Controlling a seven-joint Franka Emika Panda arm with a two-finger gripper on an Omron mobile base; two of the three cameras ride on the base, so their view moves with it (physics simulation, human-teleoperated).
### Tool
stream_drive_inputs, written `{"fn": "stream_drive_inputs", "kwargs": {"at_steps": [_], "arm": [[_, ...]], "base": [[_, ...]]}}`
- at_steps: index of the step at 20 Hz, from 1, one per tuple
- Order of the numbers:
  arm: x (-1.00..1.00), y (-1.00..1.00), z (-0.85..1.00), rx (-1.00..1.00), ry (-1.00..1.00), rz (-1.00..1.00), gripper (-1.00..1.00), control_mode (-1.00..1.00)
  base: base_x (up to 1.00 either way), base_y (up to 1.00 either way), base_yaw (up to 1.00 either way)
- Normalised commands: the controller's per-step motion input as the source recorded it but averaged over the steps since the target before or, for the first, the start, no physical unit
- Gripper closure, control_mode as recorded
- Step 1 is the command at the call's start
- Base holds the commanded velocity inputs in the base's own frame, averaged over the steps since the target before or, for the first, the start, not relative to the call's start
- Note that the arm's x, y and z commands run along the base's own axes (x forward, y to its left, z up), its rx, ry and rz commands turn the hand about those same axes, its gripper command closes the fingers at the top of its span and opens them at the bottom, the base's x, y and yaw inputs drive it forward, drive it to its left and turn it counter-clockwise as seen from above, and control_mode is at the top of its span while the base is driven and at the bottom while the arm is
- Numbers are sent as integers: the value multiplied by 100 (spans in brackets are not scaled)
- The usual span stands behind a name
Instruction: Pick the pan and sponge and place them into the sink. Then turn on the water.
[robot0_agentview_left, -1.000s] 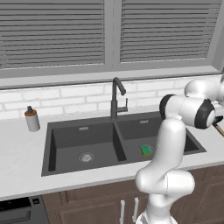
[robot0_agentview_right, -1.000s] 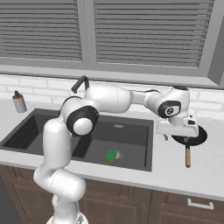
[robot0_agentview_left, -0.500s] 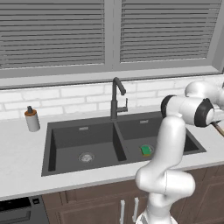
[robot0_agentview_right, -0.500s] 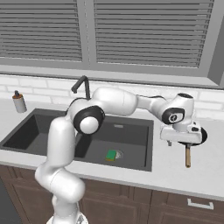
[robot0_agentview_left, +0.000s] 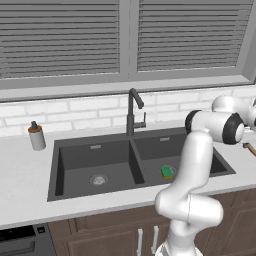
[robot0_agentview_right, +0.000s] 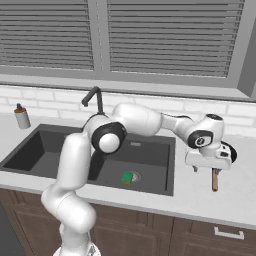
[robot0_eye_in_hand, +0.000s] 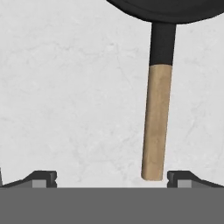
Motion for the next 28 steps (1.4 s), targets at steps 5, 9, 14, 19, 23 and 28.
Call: {"fn": "stream_drive_inputs", "kwargs": {"at_steps": [5,9,14,19,23,28], "arm": [[13,-7,-28,2,0,0,-100,-100],[13,-12,-25,3,0,0,-100,-100],[14,-25,-19,4,1,0,-100,-100],[12,-22,-21,2,0,0,-100,-100],[3,-1,-31,0,1,0,100,-100],[1,0,-16,0,1,0,100,-100]], "base": [[0,0,0],[0,0,0],[0,0,0],[0,0,0],[0,0,0],[0,0,0]]}}
